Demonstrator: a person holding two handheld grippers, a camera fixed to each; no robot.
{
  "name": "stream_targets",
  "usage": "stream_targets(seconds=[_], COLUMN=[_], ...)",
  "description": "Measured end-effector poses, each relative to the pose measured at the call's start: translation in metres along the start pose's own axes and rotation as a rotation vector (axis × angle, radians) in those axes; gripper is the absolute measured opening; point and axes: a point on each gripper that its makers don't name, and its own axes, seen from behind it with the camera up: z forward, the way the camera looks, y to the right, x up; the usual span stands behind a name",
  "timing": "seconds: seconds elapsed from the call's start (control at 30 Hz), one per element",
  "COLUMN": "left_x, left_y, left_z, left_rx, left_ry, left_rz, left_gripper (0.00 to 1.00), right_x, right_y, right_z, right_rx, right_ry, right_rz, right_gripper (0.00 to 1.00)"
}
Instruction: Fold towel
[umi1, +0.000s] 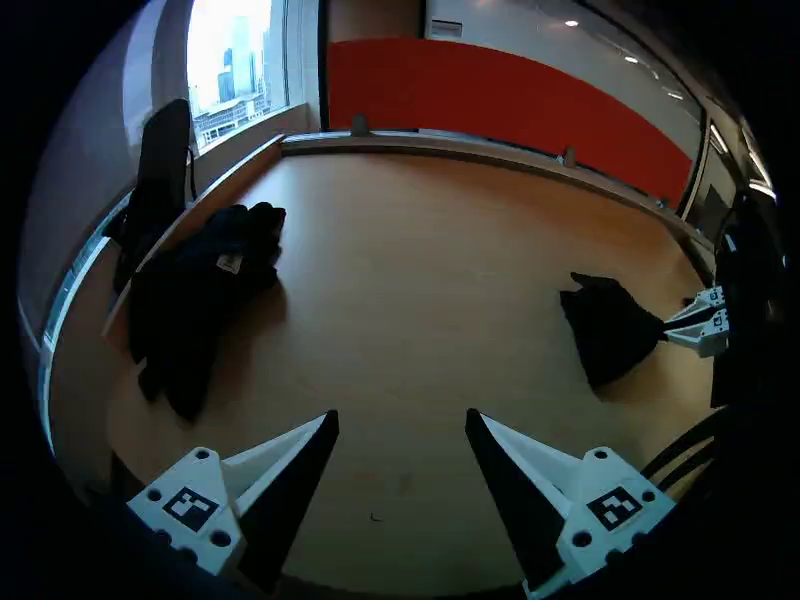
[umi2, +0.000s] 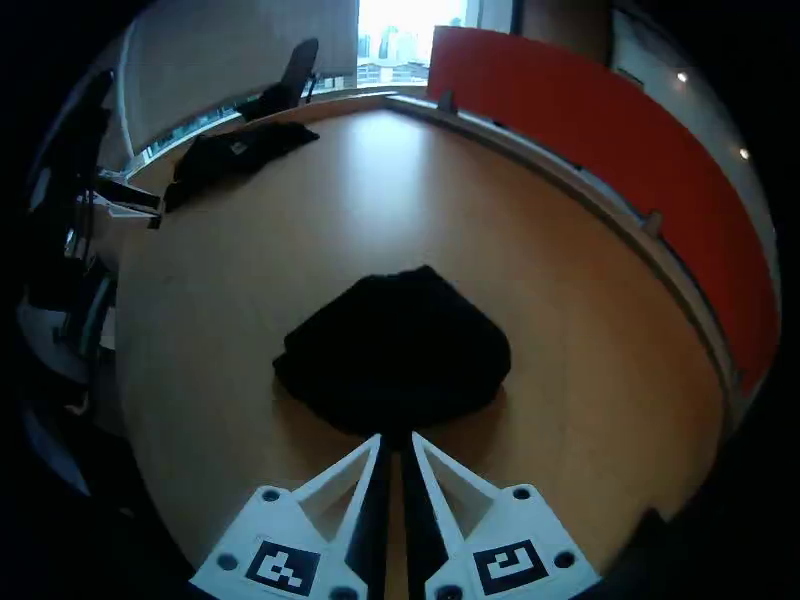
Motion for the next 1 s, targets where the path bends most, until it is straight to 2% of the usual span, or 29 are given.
stream_targets(seconds=[0.3, 0.5, 0.7, 1.0], left_x=[0.010, 0.018, 0.025, 0.034], left_y=[0.006, 0.011, 0.015, 0.024], left_z=[-0.001, -0.002, -0.003, -0.003], left_rx=[-0.014, -0.022, -0.031, -0.047], left_ry=[0.026, 0.044, 0.057, 0.068], left_rz=[0.002, 0.007, 0.014, 0.028], left_gripper=[0.94, 0.94, 0.94, 0.94], right_x=[0.068, 0.103, 0.113, 0.101], right_y=[0.019, 0.025, 0.035, 0.061], right_z=[-0.032, -0.052, -0.072, -0.094], right_rx=[-0.029, -0.038, -0.053, -0.083], right_ry=[0.106, 0.166, 0.187, 0.184], right_rz=[-0.056, -0.078, -0.073, -0.043], right_gripper=[0.06, 0.06, 0.06, 0.06])
